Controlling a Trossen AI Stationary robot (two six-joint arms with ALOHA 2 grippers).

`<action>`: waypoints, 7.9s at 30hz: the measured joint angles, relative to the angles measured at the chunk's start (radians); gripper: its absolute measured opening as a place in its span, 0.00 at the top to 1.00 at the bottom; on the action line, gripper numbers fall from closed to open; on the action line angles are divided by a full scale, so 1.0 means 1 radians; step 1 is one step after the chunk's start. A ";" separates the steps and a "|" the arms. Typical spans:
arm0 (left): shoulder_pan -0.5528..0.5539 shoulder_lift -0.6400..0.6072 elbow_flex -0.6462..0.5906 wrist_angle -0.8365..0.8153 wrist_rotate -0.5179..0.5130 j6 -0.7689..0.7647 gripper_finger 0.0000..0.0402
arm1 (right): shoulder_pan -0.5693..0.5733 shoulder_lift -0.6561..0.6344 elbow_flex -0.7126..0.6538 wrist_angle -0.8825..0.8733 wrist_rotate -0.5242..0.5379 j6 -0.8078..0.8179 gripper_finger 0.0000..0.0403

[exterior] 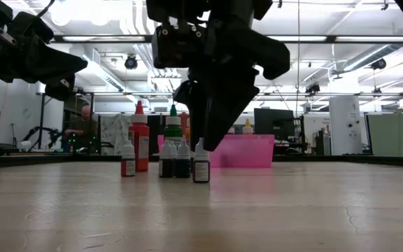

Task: Pick & Place food coloring
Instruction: Put the small purple food coloring bottle into the pink bin

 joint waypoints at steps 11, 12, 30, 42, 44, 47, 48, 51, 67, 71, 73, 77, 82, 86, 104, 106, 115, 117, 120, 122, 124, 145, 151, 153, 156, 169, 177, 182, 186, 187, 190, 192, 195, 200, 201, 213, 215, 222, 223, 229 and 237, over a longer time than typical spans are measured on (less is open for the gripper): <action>0.000 0.000 0.000 0.000 0.000 0.000 1.00 | 0.000 0.000 -0.032 0.042 -0.015 0.008 0.52; 0.000 0.000 0.000 0.000 0.000 0.000 1.00 | 0.000 0.000 -0.035 0.047 -0.015 0.010 0.52; 0.000 0.000 0.000 0.000 0.000 0.000 1.00 | 0.000 0.000 -0.052 0.076 -0.018 0.012 0.53; 0.000 0.000 0.000 0.000 0.000 0.000 1.00 | -0.002 -0.001 -0.053 0.075 -0.018 0.011 0.74; 0.000 0.000 0.000 0.000 0.000 0.000 1.00 | -0.002 -0.001 -0.053 0.075 -0.018 0.011 0.78; 0.000 0.000 0.000 0.000 0.000 0.000 1.00 | -0.003 -0.001 -0.053 0.075 -0.018 0.011 0.82; 0.000 0.000 0.000 0.000 0.000 0.000 1.00 | -0.002 -0.002 -0.053 0.074 -0.018 0.011 0.84; 0.000 0.000 0.000 0.000 0.000 0.000 1.00 | -0.004 -0.002 -0.053 0.074 -0.018 0.011 0.86; 0.000 0.000 0.000 0.000 0.000 0.000 1.00 | -0.044 -0.181 -0.020 -0.093 -0.018 0.004 0.85; 0.000 0.000 0.000 0.000 0.000 0.000 1.00 | -0.082 -0.242 -0.021 -0.163 -0.018 0.004 0.85; 0.000 0.000 0.000 0.000 0.000 0.000 1.00 | -0.108 -0.265 -0.022 -0.200 -0.017 0.004 0.85; 0.000 0.000 0.000 0.000 0.000 0.000 1.00 | -0.163 -0.304 -0.036 -0.244 -0.006 0.004 0.85; 0.000 0.000 0.000 0.000 0.000 0.000 1.00 | -0.237 -0.359 -0.076 -0.240 -0.006 -0.003 0.85; 0.000 0.000 0.000 0.000 0.000 0.000 1.00 | -0.291 -0.406 -0.129 -0.226 -0.003 -0.031 0.85; 0.000 0.000 0.000 0.000 0.000 0.000 1.00 | -0.519 -0.447 -0.250 -0.125 0.027 -0.173 0.85; 0.000 0.000 0.000 0.000 0.000 0.000 1.00 | -0.535 -0.447 -0.263 -0.114 0.027 -0.177 0.85; 0.000 0.000 0.000 0.000 0.000 0.000 1.00 | -0.567 -0.446 -0.313 -0.030 0.027 -0.163 0.85; 0.000 0.000 0.000 0.000 0.000 0.000 1.00 | -0.569 -0.446 -0.323 -0.018 0.027 -0.120 0.85; 0.000 0.000 0.000 0.000 0.000 0.000 1.00 | -0.570 -0.446 -0.347 0.025 0.027 -0.069 0.85; 0.000 0.000 0.000 0.000 0.000 0.000 1.00 | -0.570 -0.446 -0.363 0.053 0.027 -0.049 0.85; 0.000 0.000 0.000 0.000 0.000 0.000 1.00 | -0.570 -0.446 -0.380 0.079 0.027 -0.032 0.85; 0.000 0.000 0.000 0.000 0.000 0.000 1.00 | -0.626 -0.414 -0.433 0.172 0.048 0.014 0.85; 0.000 0.000 0.000 0.000 0.000 0.000 1.00 | -0.630 -0.373 -0.433 0.197 0.049 -0.020 0.85; 0.000 0.000 0.000 0.000 0.000 0.000 1.00 | -0.631 -0.359 -0.433 0.198 0.049 -0.029 0.85; 0.000 0.000 0.000 0.000 0.000 0.000 1.00 | -0.632 -0.344 -0.437 0.200 0.050 -0.048 0.85; 0.000 0.000 0.000 0.000 0.000 0.000 1.00 | -0.655 -0.326 -0.470 0.237 0.073 -0.049 0.85; 0.000 0.000 0.000 0.000 0.000 0.000 1.00 | -0.664 -0.326 -0.493 0.258 0.074 -0.038 0.85; 0.000 0.000 0.000 0.000 0.000 0.000 1.00 | -0.675 -0.326 -0.497 0.272 0.073 -0.026 0.85; 0.000 0.000 0.000 0.000 0.000 0.000 1.00 | -0.685 -0.327 -0.500 0.282 0.074 -0.020 0.85; 0.000 0.000 0.000 0.000 0.000 0.000 1.00 | -0.686 -0.327 -0.502 0.284 0.074 -0.018 0.85; 0.000 0.000 0.000 0.000 0.000 0.000 1.00 | -0.688 -0.327 -0.502 0.285 0.074 -0.017 0.85; 0.000 0.000 0.000 0.000 0.000 0.000 1.00 | -0.690 -0.327 -0.503 0.285 0.074 -0.016 0.85; 0.000 0.000 0.000 0.000 0.000 0.000 1.00 | -0.694 -0.327 -0.503 0.286 0.074 -0.010 0.85; 0.000 0.000 0.000 0.000 0.000 0.000 1.00 | -0.699 -0.328 -0.504 0.288 0.074 0.004 0.85; 0.000 0.000 0.000 0.000 0.000 0.000 1.00 | -0.699 -0.328 -0.504 0.288 0.074 0.004 0.85; 0.000 0.000 0.000 0.000 0.000 0.000 1.00 | -0.698 -0.328 -0.504 0.287 0.073 0.004 0.85; 0.000 0.000 0.000 0.000 0.000 0.000 1.00 | -0.698 -0.328 -0.505 0.287 0.073 0.003 0.85; 0.000 0.000 0.000 0.000 0.000 0.000 1.00 | -0.698 -0.328 -0.510 0.289 0.073 0.000 0.85; 0.000 0.000 0.000 0.000 0.000 0.000 1.00 | -0.698 -0.328 -0.511 0.290 0.074 0.000 0.85; 0.000 0.000 0.000 0.000 0.000 0.000 1.00 | -0.698 -0.328 -0.511 0.291 0.074 0.000 0.78; 0.000 0.000 0.000 0.000 0.000 0.000 1.00 | -0.698 -0.328 -0.512 0.292 0.073 0.000 0.73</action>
